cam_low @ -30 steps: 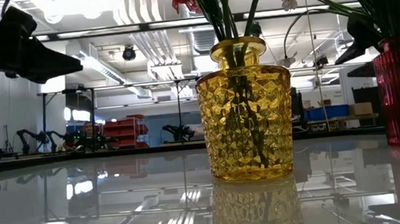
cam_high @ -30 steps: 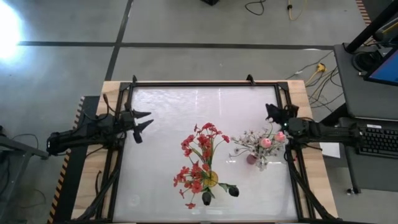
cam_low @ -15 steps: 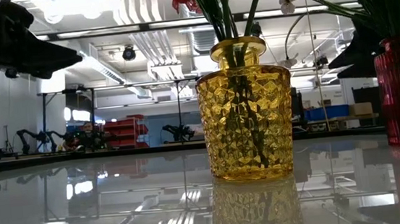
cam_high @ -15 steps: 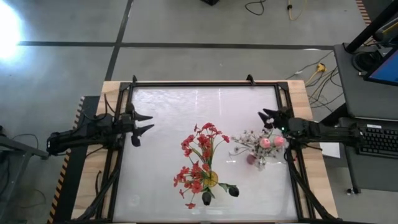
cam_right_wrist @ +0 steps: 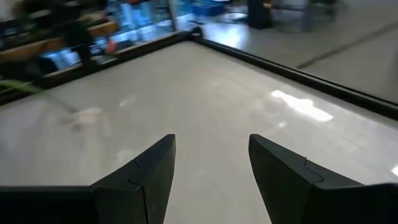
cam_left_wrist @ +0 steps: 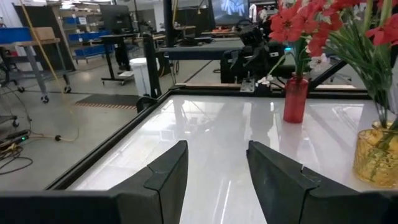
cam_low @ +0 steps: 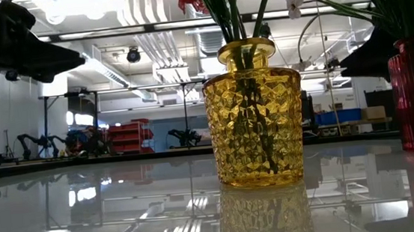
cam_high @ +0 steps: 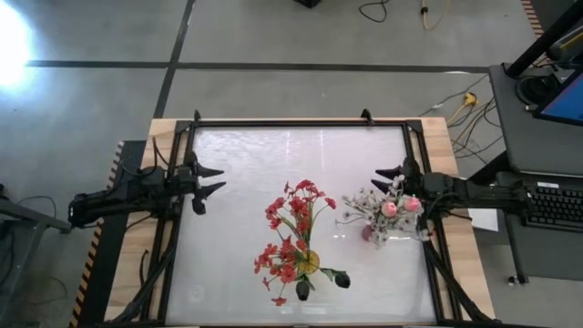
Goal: Sort flowers into vase by color
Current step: Return to Home Position
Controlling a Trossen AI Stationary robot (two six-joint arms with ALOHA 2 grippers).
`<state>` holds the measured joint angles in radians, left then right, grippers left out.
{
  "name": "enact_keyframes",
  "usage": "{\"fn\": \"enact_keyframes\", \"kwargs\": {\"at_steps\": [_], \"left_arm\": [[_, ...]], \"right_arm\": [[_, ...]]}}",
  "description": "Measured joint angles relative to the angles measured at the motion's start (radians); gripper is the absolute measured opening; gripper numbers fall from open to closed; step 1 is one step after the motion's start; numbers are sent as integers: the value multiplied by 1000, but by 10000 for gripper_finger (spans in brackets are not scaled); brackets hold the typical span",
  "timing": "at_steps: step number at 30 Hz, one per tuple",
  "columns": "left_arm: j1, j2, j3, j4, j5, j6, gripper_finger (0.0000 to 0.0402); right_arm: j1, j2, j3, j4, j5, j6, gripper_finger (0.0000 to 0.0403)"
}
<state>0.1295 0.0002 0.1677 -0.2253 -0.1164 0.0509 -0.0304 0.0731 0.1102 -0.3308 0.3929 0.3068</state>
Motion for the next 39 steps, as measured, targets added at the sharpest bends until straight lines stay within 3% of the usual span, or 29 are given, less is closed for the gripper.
{"fn": "enact_keyframes", "kwargs": {"at_steps": [7, 13, 17, 34, 39], "left_arm": [[0, 0, 0, 0, 71, 0, 155], [0, 0, 0, 8, 82, 8, 155], [0, 0, 0, 28, 122, 27, 155], [-2, 0, 0, 31, 135, 29, 155], [-2, 1, -115, 242, 125, 44, 155]], "right_arm": [[0, 0, -19, 104, -270, -167, 196], [0, 0, -66, 268, -395, -206, 196], [0, 1, -99, 352, -397, -200, 196], [0, 7, -99, 344, -394, -203, 196], [0, 8, -99, 343, -394, -204, 196]]}}
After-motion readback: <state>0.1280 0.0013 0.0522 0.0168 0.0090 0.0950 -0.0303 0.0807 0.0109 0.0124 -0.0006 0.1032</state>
